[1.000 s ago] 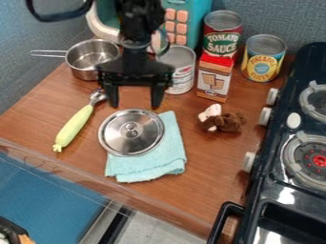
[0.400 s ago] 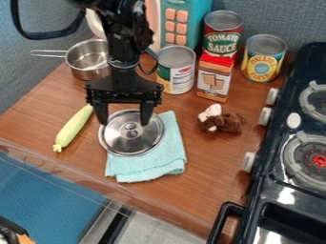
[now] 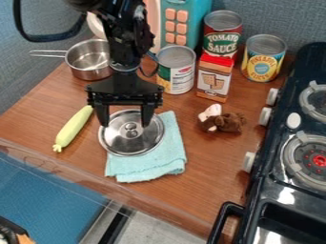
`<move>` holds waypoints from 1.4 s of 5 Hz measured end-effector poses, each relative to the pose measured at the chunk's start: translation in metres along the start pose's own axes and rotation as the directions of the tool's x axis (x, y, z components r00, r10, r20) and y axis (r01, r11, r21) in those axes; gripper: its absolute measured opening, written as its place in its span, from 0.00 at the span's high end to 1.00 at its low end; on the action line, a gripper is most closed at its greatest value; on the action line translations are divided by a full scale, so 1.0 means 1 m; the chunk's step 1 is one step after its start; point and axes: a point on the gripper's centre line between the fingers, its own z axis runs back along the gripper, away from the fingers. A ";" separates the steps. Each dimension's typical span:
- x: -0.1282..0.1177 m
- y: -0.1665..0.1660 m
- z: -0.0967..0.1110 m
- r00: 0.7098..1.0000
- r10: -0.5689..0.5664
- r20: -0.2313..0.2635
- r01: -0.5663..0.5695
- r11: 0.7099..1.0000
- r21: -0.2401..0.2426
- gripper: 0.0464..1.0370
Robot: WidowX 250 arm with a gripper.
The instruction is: Pick up the lid of the pot and place it over the pot
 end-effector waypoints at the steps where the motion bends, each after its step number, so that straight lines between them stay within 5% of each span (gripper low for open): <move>1: -0.001 -0.001 -0.003 1.000 0.002 -0.002 -0.002 1.000 0.004 0.04; 4: -0.004 -0.006 -0.014 1.000 -0.015 -0.011 0.015 1.000 0.024 0.10; 6: -0.003 -0.005 -0.015 1.000 -0.006 0.002 0.006 1.000 0.026 0.69; 7: -0.001 -0.005 -0.009 1.000 0.000 0.011 0.000 1.000 0.009 0.77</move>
